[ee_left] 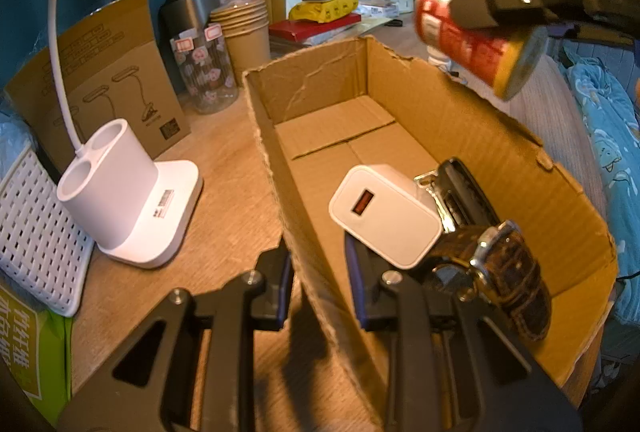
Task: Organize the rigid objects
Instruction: 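Lift the can with the right gripper and lower it into the box, then open the right gripper, releasing the can upright, and withdraw it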
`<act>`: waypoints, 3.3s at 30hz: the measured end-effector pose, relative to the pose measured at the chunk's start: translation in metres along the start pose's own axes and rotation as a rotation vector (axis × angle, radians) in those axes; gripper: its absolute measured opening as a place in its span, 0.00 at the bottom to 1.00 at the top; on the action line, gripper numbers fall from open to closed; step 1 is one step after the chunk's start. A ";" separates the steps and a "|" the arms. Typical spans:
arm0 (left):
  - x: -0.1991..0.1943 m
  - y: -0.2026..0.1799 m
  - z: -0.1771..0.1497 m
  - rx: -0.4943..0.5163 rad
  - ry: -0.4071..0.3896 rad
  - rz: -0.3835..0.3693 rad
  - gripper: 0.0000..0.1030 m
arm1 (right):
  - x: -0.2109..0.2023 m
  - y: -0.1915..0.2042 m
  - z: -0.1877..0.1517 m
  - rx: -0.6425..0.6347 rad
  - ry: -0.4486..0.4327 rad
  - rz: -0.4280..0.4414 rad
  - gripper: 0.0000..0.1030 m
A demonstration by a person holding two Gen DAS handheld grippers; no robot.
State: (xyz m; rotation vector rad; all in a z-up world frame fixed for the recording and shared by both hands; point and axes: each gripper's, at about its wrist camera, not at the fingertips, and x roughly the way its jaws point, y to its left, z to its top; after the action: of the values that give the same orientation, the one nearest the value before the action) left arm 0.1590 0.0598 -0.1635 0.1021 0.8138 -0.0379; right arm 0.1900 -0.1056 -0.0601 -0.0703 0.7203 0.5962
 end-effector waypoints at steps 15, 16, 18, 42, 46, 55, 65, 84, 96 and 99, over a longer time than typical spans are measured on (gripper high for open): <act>0.000 0.000 0.000 0.000 0.000 0.000 0.25 | 0.038 0.026 -0.009 -0.081 0.082 0.047 0.56; 0.000 0.000 0.000 0.001 0.000 0.000 0.25 | 0.042 0.027 -0.011 -0.087 0.089 0.050 0.56; 0.000 0.000 0.000 -0.001 0.000 -0.001 0.25 | 0.047 0.027 -0.011 -0.088 0.096 0.048 0.56; -0.001 0.001 0.000 0.000 0.002 -0.002 0.25 | 0.053 0.024 -0.013 -0.091 0.123 0.034 0.55; -0.001 0.001 0.000 0.000 0.001 -0.002 0.25 | 0.050 0.023 -0.014 -0.089 0.118 0.030 0.55; -0.001 0.002 0.000 0.000 0.002 -0.002 0.25 | 0.035 0.020 -0.014 -0.082 0.097 0.010 0.55; -0.001 0.001 0.000 0.000 0.002 -0.002 0.25 | 0.018 -0.002 -0.009 -0.042 0.069 -0.034 0.56; -0.001 0.001 0.000 0.000 0.002 -0.002 0.25 | 0.016 -0.041 -0.008 0.003 0.049 -0.144 0.56; -0.001 0.001 0.000 0.000 0.002 -0.001 0.25 | 0.028 -0.057 -0.005 0.002 0.053 -0.200 0.59; -0.001 0.001 0.000 0.000 0.002 -0.001 0.25 | 0.031 -0.060 -0.004 0.004 0.055 -0.206 0.61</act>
State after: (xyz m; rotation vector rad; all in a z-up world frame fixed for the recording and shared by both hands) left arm 0.1584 0.0609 -0.1628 0.1020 0.8157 -0.0391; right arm 0.2386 -0.1414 -0.0916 -0.1556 0.7573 0.3974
